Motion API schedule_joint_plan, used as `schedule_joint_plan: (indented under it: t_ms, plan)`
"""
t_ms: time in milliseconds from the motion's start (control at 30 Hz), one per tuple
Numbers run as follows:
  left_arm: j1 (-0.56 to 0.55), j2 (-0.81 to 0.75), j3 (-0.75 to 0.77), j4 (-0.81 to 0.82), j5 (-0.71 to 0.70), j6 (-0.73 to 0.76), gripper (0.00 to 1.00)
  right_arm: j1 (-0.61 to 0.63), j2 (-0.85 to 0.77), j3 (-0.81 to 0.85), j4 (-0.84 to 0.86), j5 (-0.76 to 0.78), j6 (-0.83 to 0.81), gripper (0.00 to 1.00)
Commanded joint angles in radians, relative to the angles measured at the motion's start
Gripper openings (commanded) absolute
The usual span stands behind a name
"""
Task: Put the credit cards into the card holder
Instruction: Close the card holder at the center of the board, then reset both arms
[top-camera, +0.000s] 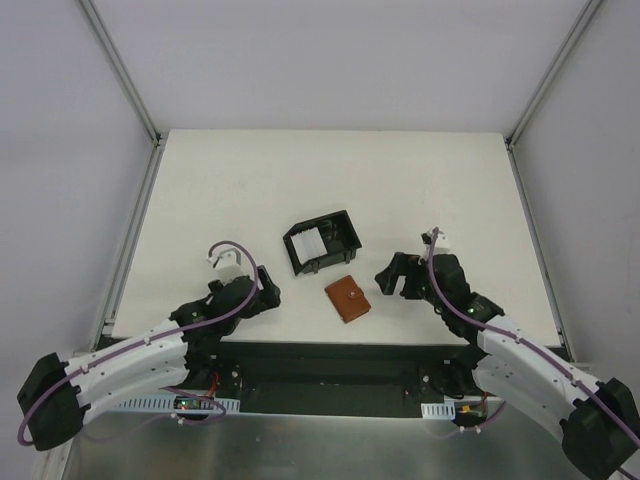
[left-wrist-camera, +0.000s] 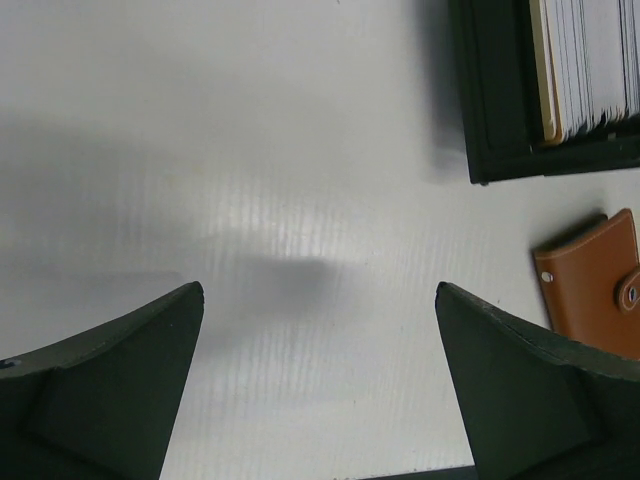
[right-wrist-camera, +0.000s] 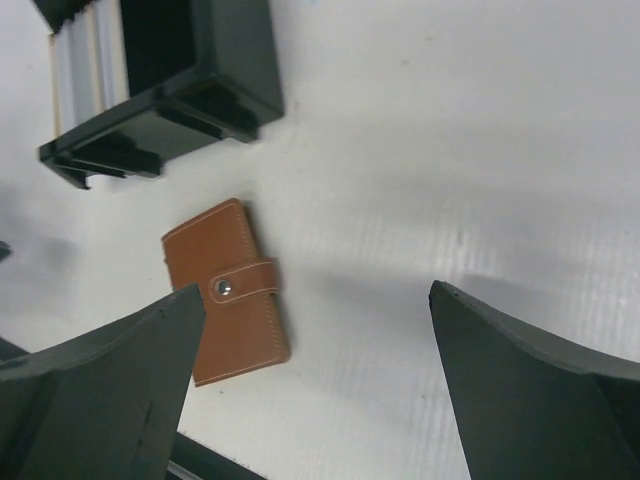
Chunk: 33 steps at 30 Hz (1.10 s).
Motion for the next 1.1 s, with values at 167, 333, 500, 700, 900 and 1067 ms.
schedule_joint_plan:
  t_ms: [167, 333, 500, 700, 900, 1067]
  plan:
    - [0.211, -0.177, -0.032, -0.110, 0.112, 0.072, 0.99, -0.110, -0.073, -0.018, -0.135, 0.054, 0.020, 0.96]
    - [0.344, -0.124, 0.023, -0.151, 0.158, 0.152, 0.99, -0.179, -0.063, -0.003, -0.172, 0.043, -0.010, 0.96]
    - [0.609, -0.101, 0.076, -0.144, 0.286, 0.244, 0.99, -0.269, -0.052, 0.028, -0.214, 0.051, -0.053, 0.96]
    - [0.762, -0.024, 0.152, -0.151, 0.316, 0.294, 0.99, -0.403, -0.086, 0.031, -0.255, 0.130, -0.049, 0.96]
    - [0.762, -0.012, 0.099, -0.200, 0.156, 0.181, 0.99, -0.424, -0.054, 0.048, -0.254, 0.112, -0.102, 0.96]
    - [0.759, -0.015, 0.134, -0.176, 0.149, 0.216, 0.99, -0.429, -0.072, 0.035, -0.157, 0.025, -0.173, 0.96]
